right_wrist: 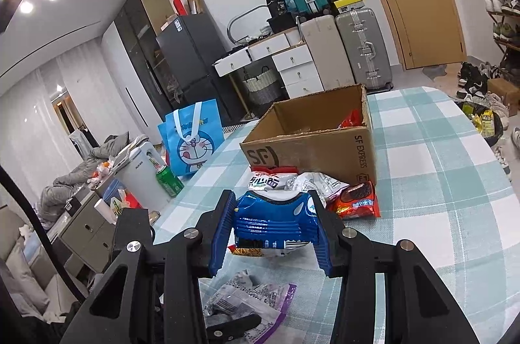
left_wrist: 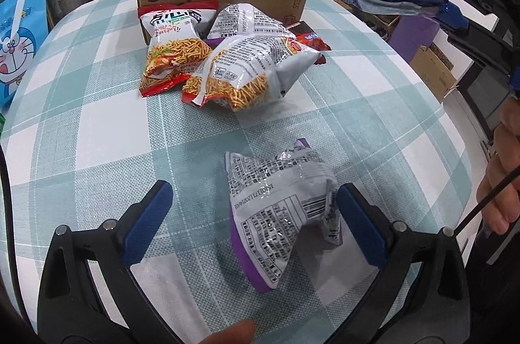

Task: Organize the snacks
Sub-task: 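Close left gripper on the white-purple chip bag while right gripper holds the blue packet, then carry the white-purple bag over the box while right gripper carries the blue packet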

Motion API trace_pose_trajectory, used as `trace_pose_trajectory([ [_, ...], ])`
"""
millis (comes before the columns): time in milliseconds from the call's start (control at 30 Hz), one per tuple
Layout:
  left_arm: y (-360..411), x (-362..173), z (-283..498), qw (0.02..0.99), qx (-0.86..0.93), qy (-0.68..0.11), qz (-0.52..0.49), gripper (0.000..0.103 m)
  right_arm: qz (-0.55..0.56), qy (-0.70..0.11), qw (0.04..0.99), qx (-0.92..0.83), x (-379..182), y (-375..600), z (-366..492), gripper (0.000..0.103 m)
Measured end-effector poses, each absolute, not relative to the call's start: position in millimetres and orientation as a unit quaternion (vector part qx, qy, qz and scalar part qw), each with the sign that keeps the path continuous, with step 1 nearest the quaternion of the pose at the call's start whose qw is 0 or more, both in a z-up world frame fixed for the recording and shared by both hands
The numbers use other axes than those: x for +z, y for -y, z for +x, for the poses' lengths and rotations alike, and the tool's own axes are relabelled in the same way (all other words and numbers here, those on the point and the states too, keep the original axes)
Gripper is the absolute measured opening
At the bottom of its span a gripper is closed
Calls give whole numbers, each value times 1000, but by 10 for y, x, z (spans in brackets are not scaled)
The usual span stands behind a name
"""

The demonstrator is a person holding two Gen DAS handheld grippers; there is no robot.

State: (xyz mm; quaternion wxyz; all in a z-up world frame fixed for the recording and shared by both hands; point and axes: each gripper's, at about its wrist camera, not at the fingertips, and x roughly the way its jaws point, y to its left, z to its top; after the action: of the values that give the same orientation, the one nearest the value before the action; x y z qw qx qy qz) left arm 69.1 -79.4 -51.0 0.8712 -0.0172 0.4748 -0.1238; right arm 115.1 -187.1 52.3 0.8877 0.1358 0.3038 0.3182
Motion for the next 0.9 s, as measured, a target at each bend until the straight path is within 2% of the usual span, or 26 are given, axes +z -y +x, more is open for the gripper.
trace_pose_trajectory([
  [67,797,-501,683,870,-138,-473,-23,90,134,-305,887,318,516,1859,1158,44],
  [133,803,-487,671,868,-159,-470,-31,74,133,-306,887,318,505,1852,1164,44],
  [200,827,-470,645,868,-176,-463,-29,63,133,-308,887,319,506,1854,1168,44],
  [333,875,-423,599,874,-180,-452,-14,52,133,-305,888,318,508,1858,1167,44],
  [900,678,-124,506,895,-187,-403,-47,47,141,-290,893,313,548,1929,1166,44],
])
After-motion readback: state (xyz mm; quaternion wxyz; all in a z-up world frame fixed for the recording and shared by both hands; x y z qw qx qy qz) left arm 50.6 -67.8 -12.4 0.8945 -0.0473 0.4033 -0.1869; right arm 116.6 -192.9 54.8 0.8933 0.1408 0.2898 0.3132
